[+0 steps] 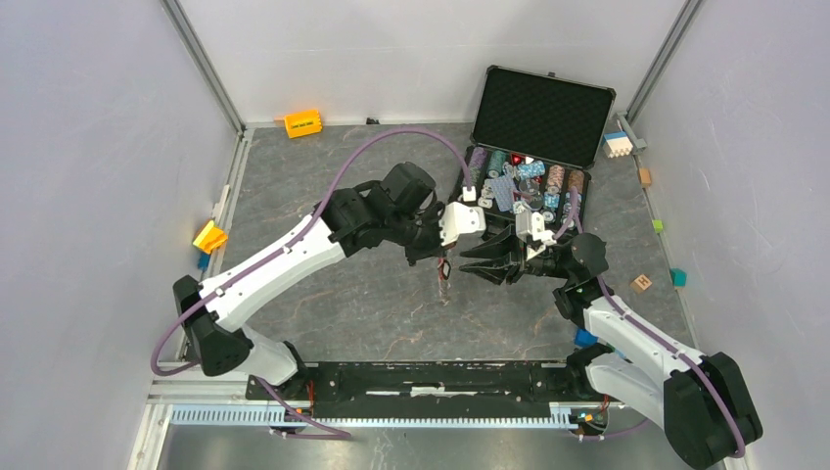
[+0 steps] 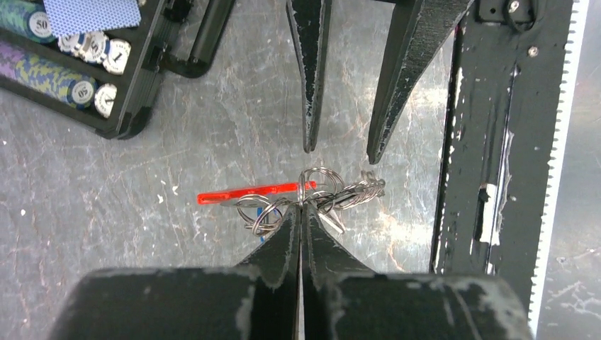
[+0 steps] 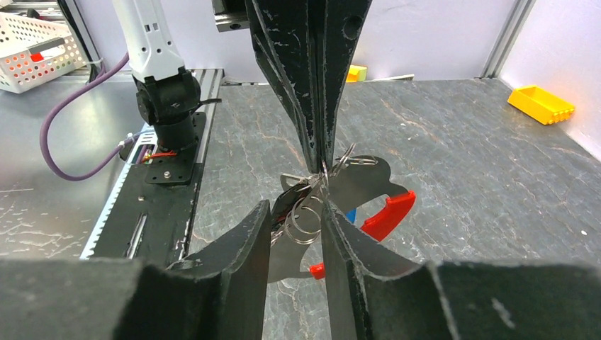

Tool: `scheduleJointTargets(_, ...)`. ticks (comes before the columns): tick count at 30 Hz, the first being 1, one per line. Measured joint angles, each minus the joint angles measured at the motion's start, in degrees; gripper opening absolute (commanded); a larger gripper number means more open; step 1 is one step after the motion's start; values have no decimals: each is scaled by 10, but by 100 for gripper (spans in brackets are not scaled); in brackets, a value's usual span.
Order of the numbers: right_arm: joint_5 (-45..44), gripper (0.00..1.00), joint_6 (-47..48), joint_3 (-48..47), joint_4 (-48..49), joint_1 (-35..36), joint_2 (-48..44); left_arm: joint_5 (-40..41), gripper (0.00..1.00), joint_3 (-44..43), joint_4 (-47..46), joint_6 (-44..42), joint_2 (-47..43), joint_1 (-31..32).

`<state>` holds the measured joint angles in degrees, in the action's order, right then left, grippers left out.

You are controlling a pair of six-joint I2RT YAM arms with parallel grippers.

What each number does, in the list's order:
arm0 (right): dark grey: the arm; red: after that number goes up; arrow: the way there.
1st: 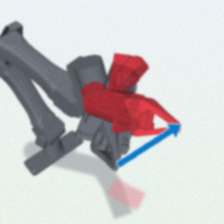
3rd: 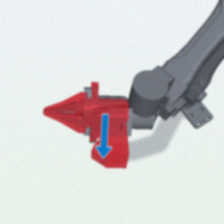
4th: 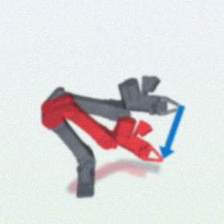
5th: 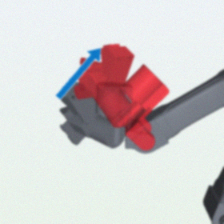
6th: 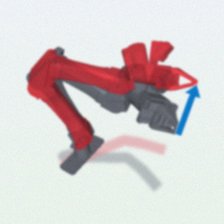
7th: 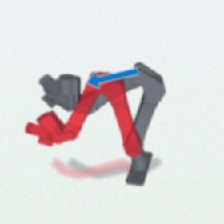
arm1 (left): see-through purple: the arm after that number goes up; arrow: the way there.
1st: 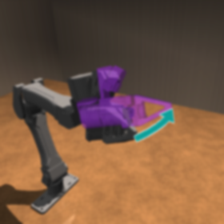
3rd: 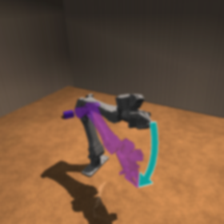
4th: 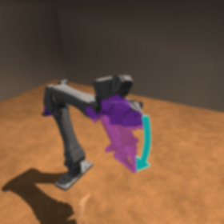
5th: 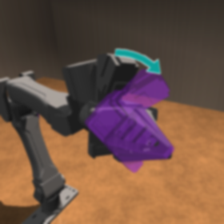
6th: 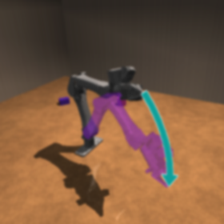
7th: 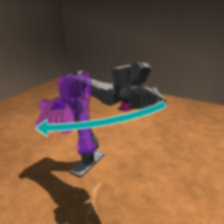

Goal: Put the keys on the keyring

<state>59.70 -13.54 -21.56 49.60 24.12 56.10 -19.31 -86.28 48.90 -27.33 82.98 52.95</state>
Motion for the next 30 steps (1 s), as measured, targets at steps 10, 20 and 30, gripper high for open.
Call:
scheduleJointTargets(10,-1,41,3,0,1,0,1,71,2,-114,122,32,68,35)
scheduleJointTargets(20,-4,37,-24,2,43,0,24,87,2,-170,203,55,121,44)
scheduleJointTargets(30,-2,35,-90,17,120,2,60,57,2,-189,221,54,121,49)
